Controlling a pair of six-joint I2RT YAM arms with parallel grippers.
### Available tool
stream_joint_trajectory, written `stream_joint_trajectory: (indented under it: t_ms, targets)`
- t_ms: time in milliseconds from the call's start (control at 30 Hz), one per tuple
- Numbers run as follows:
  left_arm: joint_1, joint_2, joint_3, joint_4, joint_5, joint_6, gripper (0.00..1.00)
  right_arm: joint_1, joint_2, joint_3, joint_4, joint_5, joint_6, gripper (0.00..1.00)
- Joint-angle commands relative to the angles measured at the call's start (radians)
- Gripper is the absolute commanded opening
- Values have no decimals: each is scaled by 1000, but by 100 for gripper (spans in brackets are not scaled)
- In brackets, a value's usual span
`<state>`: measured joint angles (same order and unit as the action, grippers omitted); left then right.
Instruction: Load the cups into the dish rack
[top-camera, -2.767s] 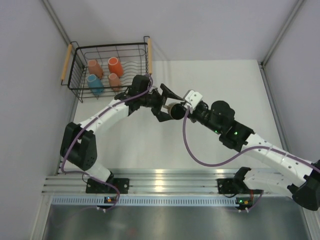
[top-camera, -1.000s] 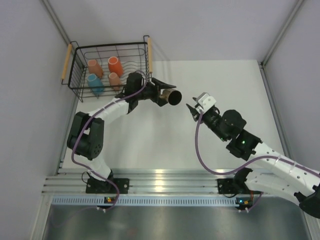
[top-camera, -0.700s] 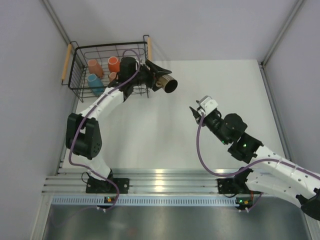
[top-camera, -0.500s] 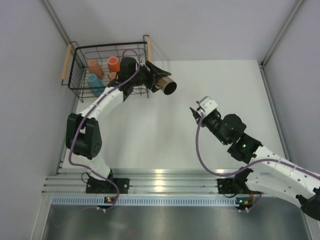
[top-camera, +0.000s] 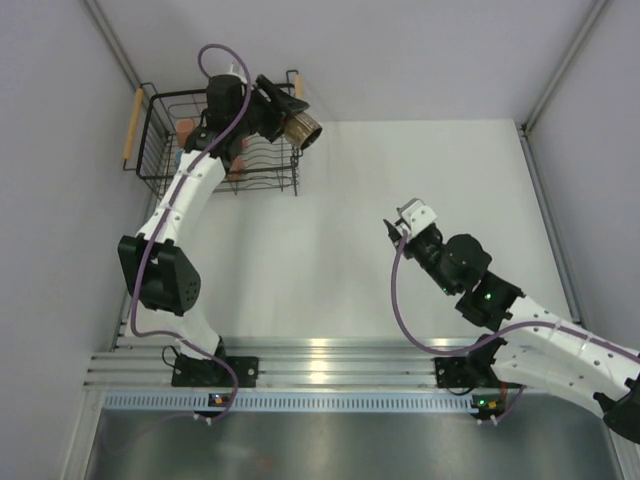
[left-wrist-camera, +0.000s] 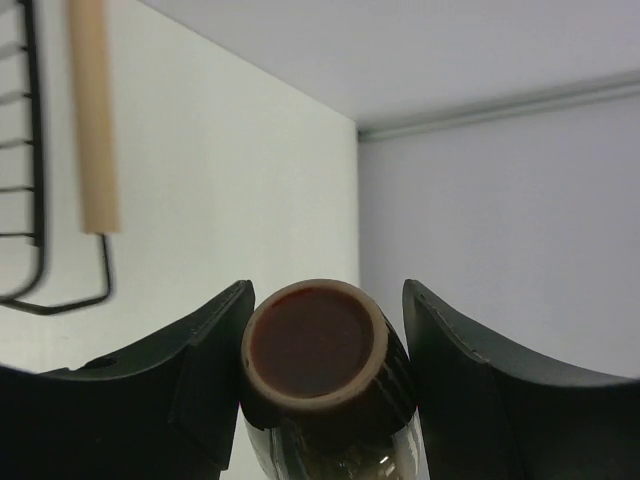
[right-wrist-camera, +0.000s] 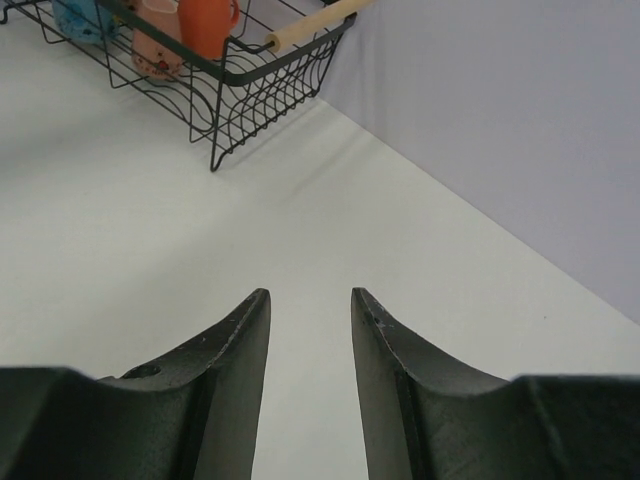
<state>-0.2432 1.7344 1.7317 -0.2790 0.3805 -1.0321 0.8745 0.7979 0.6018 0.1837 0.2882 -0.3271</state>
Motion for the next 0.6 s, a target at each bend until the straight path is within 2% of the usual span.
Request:
stream_joint_trajectory:
  t_ms: [0,133,433,567]
  targets:
    - [38,-38,32,-58,-257,180,0,1,-23,-2,63,22,19,38]
    - [38,-6,63,-55,-478,276,0,-3,-16,-7,69,23,19,38]
    - [38,232,274,-40,-682,408,0,-6,-6,-14,60,34,20,38]
    - [38,319,296,43,-746,484,0,-12,-3,-16,56,39,20,38]
